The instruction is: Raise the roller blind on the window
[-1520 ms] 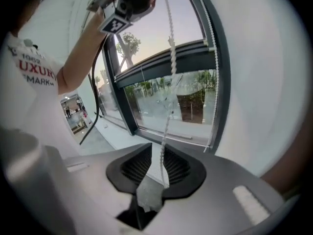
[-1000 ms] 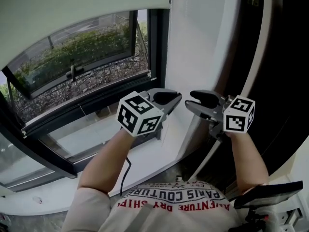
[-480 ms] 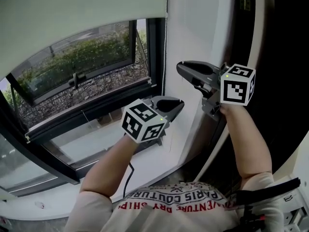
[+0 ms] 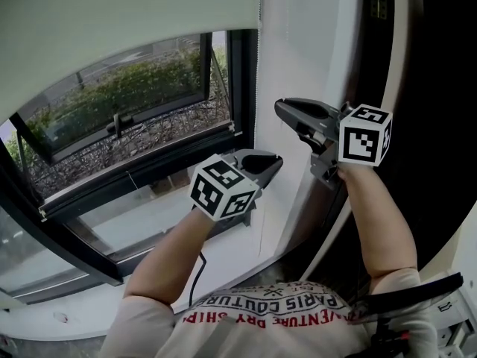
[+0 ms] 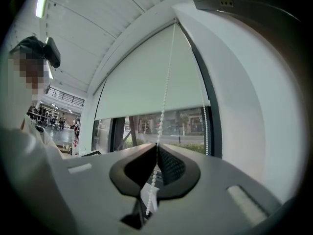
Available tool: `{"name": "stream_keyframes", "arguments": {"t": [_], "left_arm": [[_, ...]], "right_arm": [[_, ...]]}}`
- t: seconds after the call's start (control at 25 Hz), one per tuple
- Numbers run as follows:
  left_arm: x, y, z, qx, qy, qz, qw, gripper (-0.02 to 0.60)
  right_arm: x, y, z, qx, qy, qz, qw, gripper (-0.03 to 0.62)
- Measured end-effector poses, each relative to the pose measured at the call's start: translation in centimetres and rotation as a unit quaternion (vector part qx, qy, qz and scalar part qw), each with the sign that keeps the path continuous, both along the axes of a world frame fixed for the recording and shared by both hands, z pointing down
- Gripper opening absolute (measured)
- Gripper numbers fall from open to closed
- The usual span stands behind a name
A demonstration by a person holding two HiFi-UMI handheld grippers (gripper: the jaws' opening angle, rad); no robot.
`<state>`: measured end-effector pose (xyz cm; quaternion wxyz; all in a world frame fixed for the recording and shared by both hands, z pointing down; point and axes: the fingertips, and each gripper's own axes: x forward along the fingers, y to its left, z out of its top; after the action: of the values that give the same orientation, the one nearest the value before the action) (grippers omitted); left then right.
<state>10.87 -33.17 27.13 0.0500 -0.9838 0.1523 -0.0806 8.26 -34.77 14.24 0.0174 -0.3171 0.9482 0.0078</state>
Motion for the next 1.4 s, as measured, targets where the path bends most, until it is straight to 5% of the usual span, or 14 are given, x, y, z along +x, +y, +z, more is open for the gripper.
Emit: {"name": "stream_keyframes", "arguments": {"t": [0.32, 0.68, 0.88, 1.24, 1.32, 1.4], "left_arm": [[0.4, -0.2, 5.2, -0.026, -0.035, -0.005, 0.9991, 0.009], [0.4, -0.5, 18.9, -0.078, -0.123, -0.01, 0.9894, 0.011], [0.0, -0.9, 21.9, -0.103, -0.113, -0.016, 0.9881, 0.011], [0.0, -0.1, 20.5, -0.106, -0.086, 0.02, 0.9904, 0.02], [-0.8, 0.1, 18.9, -0.109, -0.067, 0.034, 0.9912, 0.114], [-2.1, -0.3, 16.3, -0.11, -0.046, 0.045, 0.9919, 0.132]], "right_arm": [[0.2, -0.6, 5.4, -0.023, 0.041, 0.015, 0.999, 0.011], [-0.2, -1.2, 19.6, -0.106, 0.126, 0.041, 0.985, 0.008], [-0.4, -1.1, 22.7, -0.124, 0.127, 0.047, 0.983, 0.008], [-0.5, -1.3, 22.5, -0.115, 0.134, 0.054, 0.983, 0.008], [-0.4, -1.3, 22.6, -0.117, 0.132, 0.054, 0.983, 0.008], [-0.2, -1.4, 22.5, -0.118, 0.128, 0.055, 0.983, 0.008]]}}
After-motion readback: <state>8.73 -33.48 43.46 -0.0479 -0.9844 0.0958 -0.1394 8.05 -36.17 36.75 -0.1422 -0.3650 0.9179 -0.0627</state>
